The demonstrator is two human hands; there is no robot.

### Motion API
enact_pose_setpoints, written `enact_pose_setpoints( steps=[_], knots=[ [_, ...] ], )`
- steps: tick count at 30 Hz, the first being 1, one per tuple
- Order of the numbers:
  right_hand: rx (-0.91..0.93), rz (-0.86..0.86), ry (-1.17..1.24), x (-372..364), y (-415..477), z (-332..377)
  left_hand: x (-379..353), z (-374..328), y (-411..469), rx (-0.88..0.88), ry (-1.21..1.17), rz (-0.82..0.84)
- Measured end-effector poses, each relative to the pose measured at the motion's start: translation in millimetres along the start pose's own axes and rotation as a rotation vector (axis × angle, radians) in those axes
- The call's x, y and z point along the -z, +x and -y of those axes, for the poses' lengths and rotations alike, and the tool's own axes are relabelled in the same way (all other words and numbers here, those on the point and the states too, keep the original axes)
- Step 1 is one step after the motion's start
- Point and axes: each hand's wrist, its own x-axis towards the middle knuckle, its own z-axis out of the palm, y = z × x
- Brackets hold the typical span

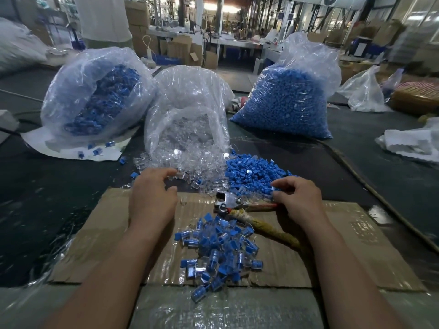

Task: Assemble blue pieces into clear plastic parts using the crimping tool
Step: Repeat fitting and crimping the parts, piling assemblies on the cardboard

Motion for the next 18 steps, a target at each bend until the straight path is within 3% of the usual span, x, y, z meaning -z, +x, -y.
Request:
enact_pose_setpoints(
  steps=[4, 9, 11, 14, 18],
  knots=[
    [-0.003, -0.035, 0.034, 1, -1, -1, 0, -1, -3, 0.005, -0.017, 0.039],
    [0.005, -0.079, 0.075, 4, -3, -1, 0, -4, -5, -0.032, 0.137, 0.3],
    [0.009, -0.08, 0.083, 5, -5, 2, 0, -4, -5, -0.053, 0.177, 0.321],
    [0.03, -0.08, 0.106, 6, -8, 7, -2, -4, -6, -0.054, 0.039, 0.255],
    [0.07, -0.062, 0.138, 6, -14, 14, 0, -11, -9, 0.068, -0.377, 0.256]
  ],
)
